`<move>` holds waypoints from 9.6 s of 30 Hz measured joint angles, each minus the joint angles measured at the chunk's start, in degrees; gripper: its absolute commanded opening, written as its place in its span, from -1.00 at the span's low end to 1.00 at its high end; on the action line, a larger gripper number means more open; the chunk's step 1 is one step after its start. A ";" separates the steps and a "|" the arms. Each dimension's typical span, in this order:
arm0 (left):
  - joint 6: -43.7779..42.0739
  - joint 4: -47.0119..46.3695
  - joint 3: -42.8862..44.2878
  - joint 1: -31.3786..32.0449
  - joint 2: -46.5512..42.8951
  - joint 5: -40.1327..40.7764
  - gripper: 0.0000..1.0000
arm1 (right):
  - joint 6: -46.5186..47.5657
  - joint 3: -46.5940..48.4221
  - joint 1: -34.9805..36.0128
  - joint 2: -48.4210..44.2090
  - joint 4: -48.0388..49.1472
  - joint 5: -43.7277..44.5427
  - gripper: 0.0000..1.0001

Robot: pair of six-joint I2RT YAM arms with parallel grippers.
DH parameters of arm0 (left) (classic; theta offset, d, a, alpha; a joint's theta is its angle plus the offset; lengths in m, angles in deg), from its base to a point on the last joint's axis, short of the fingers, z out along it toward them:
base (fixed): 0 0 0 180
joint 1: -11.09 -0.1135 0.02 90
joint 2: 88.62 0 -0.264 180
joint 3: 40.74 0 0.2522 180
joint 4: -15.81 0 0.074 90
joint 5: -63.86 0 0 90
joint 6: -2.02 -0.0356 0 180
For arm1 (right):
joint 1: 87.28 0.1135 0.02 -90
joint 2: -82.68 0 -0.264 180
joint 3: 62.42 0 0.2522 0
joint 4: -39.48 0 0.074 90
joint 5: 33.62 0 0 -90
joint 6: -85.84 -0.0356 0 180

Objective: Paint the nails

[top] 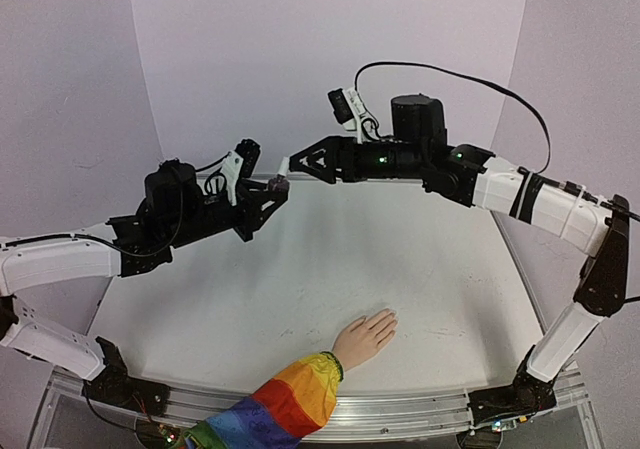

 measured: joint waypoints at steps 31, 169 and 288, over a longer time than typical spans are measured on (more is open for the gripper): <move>-7.50 2.23 0.13 1.66 0.98 -1.81 -1.00 | -4.28 9.88 -6.47 9.11 -10.75 -26.05 0.47; -5.35 7.69 1.40 1.46 3.30 5.16 -1.00 | 4.04 -21.07 -10.19 -19.34 -14.01 -12.13 -1.00; -1.46 9.73 4.13 -3.61 -2.10 -9.55 -1.00 | -0.85 -52.50 -4.79 -17.68 -11.47 16.11 -1.00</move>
